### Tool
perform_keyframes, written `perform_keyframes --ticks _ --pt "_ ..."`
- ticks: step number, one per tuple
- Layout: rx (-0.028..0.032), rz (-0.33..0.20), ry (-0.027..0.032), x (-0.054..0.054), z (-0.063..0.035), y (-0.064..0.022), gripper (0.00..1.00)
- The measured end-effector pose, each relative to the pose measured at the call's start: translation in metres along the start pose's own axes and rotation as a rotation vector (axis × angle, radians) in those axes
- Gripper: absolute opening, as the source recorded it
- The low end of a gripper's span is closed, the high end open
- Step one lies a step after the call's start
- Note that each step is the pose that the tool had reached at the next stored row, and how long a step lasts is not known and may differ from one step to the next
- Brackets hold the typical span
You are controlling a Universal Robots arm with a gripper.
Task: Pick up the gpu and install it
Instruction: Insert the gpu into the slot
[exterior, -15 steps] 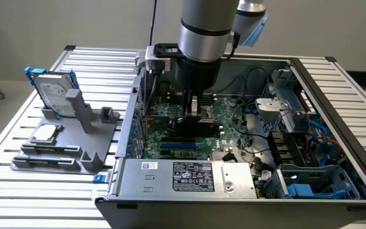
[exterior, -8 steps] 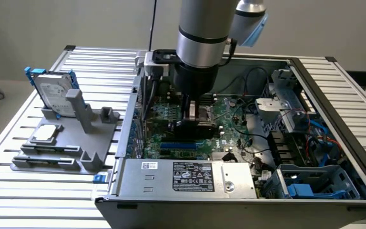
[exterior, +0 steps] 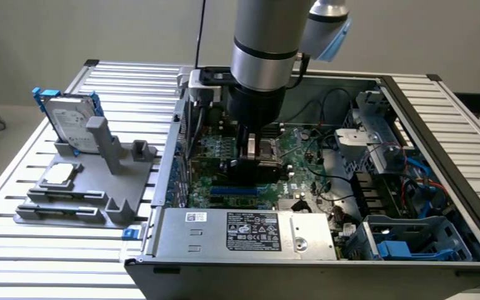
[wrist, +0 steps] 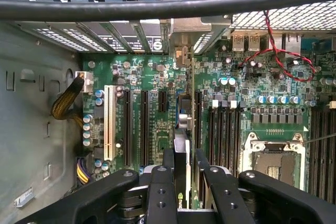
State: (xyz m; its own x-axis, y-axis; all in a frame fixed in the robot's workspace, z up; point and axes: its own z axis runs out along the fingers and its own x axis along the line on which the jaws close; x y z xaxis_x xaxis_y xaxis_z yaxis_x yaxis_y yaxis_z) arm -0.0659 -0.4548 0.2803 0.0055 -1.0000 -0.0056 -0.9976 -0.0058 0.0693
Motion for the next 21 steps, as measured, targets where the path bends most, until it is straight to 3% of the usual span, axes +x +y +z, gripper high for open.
perform_keyframes --ticks 21 --pt "-0.0036 0.0 -0.0003 0.002 0.0087 0.0033 0.27"
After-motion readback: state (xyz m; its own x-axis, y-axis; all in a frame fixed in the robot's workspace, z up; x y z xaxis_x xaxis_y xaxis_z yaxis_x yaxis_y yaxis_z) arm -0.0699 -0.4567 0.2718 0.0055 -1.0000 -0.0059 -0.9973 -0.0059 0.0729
